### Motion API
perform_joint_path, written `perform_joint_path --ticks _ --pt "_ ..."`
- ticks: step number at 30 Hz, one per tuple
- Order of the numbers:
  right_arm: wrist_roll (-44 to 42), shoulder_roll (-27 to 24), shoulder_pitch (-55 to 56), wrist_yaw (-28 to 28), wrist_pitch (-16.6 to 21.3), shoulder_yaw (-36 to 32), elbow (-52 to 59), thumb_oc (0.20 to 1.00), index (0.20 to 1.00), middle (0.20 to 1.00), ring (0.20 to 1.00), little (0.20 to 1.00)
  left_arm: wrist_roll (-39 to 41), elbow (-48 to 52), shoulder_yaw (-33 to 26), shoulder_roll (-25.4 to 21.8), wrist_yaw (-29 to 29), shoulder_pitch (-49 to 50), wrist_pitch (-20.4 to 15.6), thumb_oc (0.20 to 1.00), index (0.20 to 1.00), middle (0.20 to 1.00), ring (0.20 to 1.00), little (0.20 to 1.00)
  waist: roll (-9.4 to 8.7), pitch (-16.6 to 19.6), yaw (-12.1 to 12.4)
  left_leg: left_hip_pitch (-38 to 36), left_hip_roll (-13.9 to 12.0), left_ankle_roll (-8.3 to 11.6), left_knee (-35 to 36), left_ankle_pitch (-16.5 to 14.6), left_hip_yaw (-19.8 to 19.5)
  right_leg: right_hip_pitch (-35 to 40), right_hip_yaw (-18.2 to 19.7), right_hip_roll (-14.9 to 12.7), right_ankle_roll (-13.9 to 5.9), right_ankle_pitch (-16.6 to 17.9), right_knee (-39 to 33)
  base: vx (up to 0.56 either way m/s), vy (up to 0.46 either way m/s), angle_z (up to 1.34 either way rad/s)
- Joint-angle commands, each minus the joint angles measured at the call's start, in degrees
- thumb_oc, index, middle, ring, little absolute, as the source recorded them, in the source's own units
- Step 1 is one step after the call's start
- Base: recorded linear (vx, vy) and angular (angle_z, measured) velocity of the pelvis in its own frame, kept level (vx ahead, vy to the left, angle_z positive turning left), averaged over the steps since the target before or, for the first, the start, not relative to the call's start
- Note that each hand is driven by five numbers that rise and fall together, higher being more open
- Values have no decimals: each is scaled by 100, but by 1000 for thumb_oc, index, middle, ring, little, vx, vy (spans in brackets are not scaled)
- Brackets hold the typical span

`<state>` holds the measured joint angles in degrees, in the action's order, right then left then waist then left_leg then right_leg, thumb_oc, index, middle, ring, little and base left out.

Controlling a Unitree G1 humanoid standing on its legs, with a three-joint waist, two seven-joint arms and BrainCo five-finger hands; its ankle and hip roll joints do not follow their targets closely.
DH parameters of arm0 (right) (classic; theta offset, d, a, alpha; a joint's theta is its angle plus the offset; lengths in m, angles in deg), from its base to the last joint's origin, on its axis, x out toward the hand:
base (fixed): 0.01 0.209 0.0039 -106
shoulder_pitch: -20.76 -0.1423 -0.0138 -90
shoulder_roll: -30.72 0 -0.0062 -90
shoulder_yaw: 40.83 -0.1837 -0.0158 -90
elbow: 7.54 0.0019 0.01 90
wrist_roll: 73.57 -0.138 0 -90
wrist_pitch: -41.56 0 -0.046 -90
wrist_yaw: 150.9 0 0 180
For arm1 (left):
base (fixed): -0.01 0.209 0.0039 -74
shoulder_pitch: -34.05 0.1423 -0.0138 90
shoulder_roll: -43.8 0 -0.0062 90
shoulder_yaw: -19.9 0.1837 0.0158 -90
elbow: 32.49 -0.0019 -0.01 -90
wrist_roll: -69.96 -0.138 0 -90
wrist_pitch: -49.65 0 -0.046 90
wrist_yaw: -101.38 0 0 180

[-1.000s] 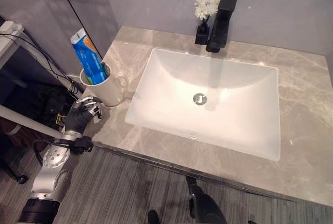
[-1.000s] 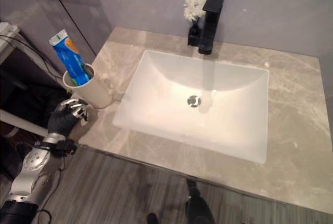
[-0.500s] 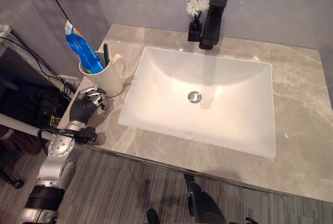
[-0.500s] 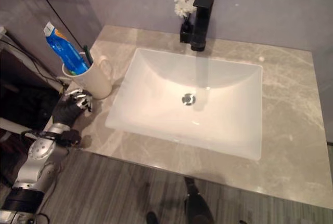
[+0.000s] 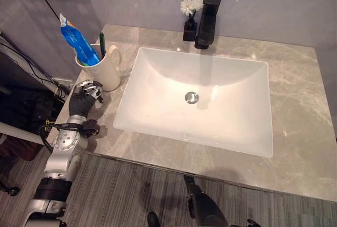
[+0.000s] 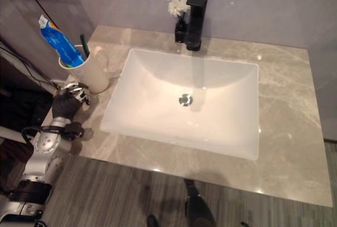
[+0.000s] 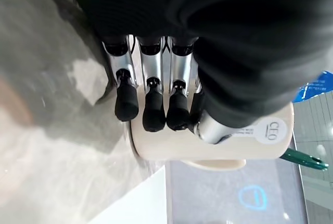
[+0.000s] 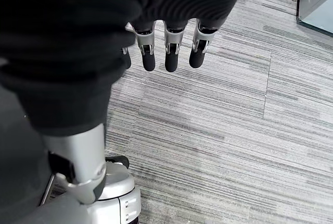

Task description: Put brush and paste in cup on sink, flatten towel.

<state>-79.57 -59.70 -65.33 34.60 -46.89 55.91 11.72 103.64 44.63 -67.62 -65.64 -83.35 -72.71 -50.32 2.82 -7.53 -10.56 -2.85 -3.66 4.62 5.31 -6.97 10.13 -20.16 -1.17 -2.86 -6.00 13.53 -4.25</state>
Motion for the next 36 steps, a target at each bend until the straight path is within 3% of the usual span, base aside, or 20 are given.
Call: perform_joint_path --ticks 1,10,18,36 --pt "-119 120 94 152 80 214 -51 1000 1000 1000 1000 1000 -111 -338 10 -73 -160 -231 -225 200 200 200 200 200 -221 29 -171 -658 529 -175 -138 -463 -94 -493 237 -103 -588 465 -75 0 0 0" --pt "-145 135 143 128 77 119 -94 1000 1000 1000 1000 1000 -667 356 -26 -109 80 344 -171 200 200 200 200 200 -265 123 -62 -794 528 -194 -145 -532 -166 -353 162 -148 -596 481 -75 0 0 0" --pt "-89 155 124 60 75 144 -80 1000 1000 1000 1000 1000 -601 605 -109 -90 232 647 -137 200 200 200 200 200 -249 98 -17 -832 578 -222 -88 -544 -209 -384 165 -182 -593 515 -75 -22 9 3" --pt "-82 94 190 82 18 213 -99 1000 1000 1000 1000 1000 -324 23 8 -34 -87 -85 -217 200 200 200 200 200 -96 -30 -143 -609 546 -163 -149 -442 -238 -646 105 -158 -515 468 -75 5 -4 -1"
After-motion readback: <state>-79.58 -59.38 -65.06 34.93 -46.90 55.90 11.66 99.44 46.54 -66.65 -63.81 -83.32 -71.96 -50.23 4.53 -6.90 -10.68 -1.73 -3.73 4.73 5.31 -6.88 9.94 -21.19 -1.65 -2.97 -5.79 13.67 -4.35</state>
